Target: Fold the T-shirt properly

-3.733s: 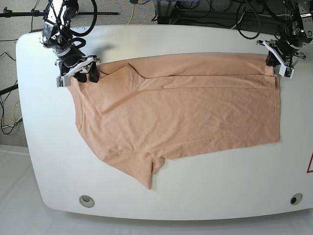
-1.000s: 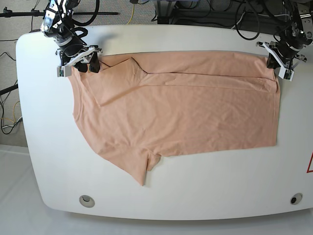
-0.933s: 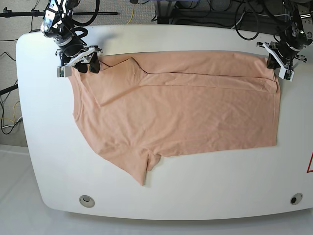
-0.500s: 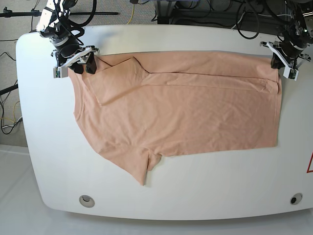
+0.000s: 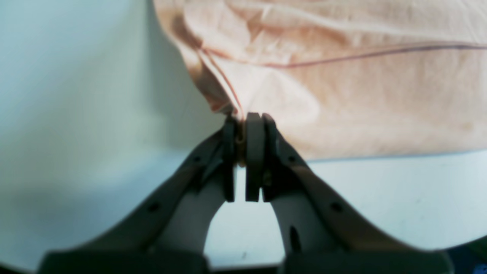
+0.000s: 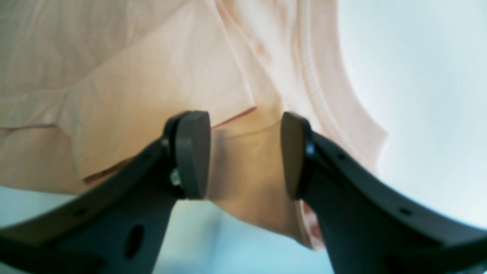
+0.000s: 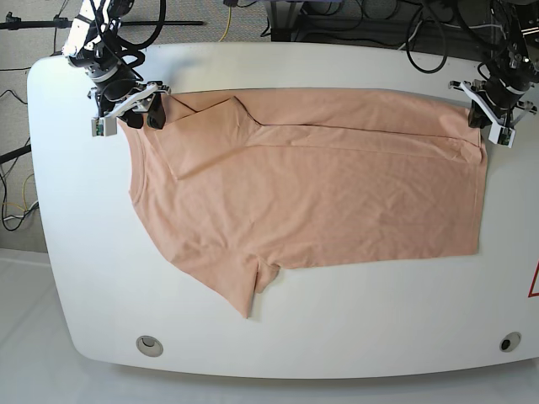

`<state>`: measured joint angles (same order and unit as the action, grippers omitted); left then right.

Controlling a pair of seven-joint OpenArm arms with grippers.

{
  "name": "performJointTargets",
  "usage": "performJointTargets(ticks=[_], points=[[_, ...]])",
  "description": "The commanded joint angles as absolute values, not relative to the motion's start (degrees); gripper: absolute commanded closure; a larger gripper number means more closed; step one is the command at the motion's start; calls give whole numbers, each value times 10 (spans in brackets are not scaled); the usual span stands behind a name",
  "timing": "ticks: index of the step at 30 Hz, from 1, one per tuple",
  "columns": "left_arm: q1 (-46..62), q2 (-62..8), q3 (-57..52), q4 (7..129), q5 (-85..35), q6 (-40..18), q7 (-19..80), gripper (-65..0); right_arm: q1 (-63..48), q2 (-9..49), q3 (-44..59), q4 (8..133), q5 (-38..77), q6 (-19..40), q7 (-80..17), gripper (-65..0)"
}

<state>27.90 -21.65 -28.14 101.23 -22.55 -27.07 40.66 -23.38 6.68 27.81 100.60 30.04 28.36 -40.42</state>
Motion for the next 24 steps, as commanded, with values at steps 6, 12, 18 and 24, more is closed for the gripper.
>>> performJointTargets(ticks=[6,12,18,24], points=[[256,-226,-273,1013,-227,-272,400,0,-200,69,280,980,304,284,-394,-293],[256,-225,-277,1016,-228,-272,399,0,-194,68,278,956,304,285,-393,-286],[269,-225,-283,1020,-228,-272,391,0,-193,61,278,942,304,289,-392,-301],[274,-226,-286,1021,-229,-272,392,0,-196,59,278,953,300,288,-394,-301]])
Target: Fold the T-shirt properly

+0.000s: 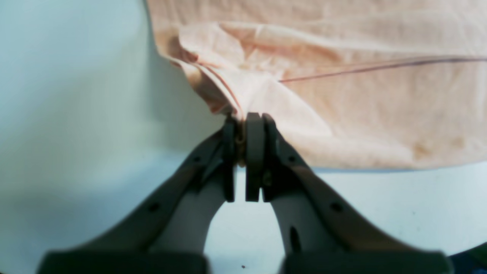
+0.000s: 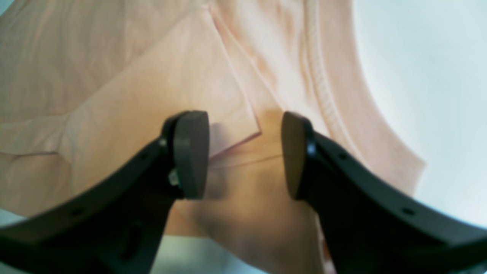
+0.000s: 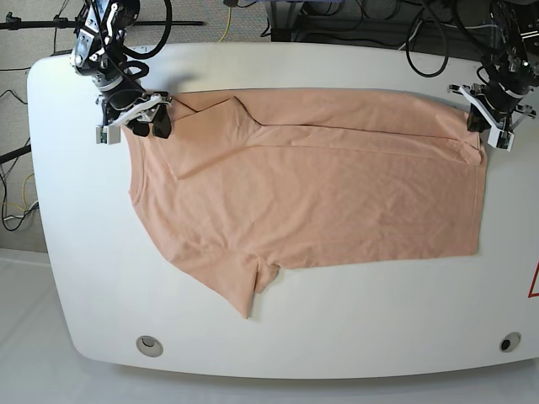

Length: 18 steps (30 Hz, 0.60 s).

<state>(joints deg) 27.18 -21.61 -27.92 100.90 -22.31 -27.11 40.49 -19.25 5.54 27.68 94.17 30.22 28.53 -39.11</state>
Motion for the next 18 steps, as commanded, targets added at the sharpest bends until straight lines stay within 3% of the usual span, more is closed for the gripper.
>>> performJointTargets(ticks=[1,8,18], points=[[270,-225,-285,1021,-228,-272,391,0,-195,60,277,952,301,290,-395,-297],[270,-224,-286,1021,-228,-272,388,0,-193,59,274,947,299,300,-393,-230],[263,-223,-285,1019,-229,-271,387,0,-183,60,270,913,278,300,-359,-68]])
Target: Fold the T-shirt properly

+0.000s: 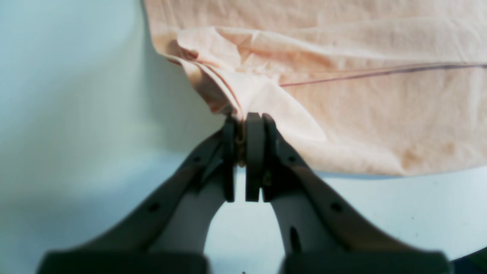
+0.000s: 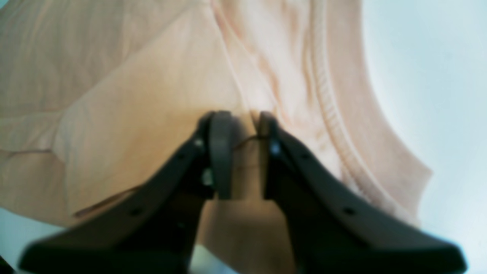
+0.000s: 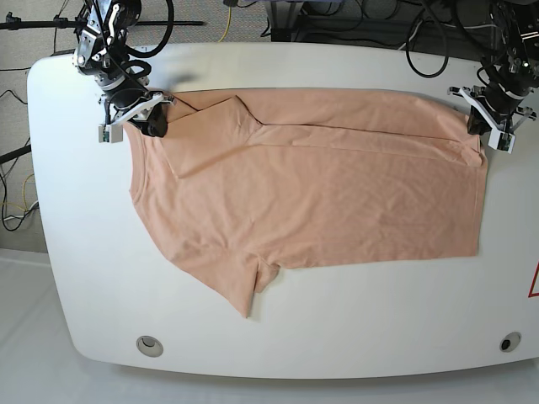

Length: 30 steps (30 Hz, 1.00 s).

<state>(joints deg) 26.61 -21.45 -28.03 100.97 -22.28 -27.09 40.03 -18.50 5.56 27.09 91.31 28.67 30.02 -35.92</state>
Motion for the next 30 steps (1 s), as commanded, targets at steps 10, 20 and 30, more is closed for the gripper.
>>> performJointTargets(ticks=[10,20,30], points=[[266,-222,-284,1019,-226,-269,390,-4,-176,57,270,892,265,307,-364,-276],[271,-222,-287,1015,-226,-267,389,-3,-177,58,269,880,276,308,-370,-303],[274,-221,-286,1018,-224,-268,390,-1,-173,57,276,874,276,314,-378,-256]])
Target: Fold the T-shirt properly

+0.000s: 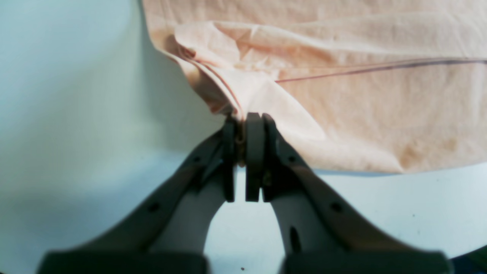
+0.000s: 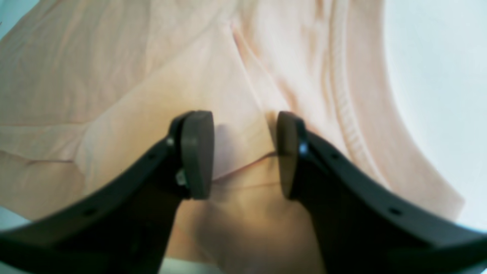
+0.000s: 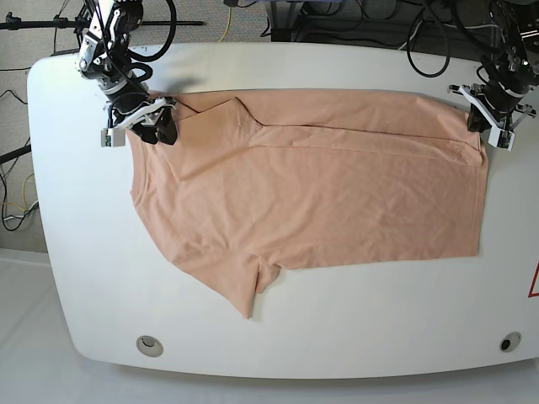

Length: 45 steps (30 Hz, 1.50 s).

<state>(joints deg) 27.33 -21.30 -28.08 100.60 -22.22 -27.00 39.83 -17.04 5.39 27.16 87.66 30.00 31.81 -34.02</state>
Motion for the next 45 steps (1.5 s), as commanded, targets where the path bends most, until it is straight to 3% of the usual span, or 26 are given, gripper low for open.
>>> performJointTargets(ticks=[1,6,10,45], points=[[274,-221,-286,1018,-224,-268,390,-2,-174,56,277,874,276,314,-377,-247],[273,-221,-286,1019,-223,-267,389,-2,-173,55,276,873,273,317,-377,-154],[274,-222,-285,1017,-223,-269,389,-3,-174,57,271,874,280,320,-376,-1],[278,-224,-284,1024,-222,-274,384,-6,-172,51,291,897,290,329,-365,0]])
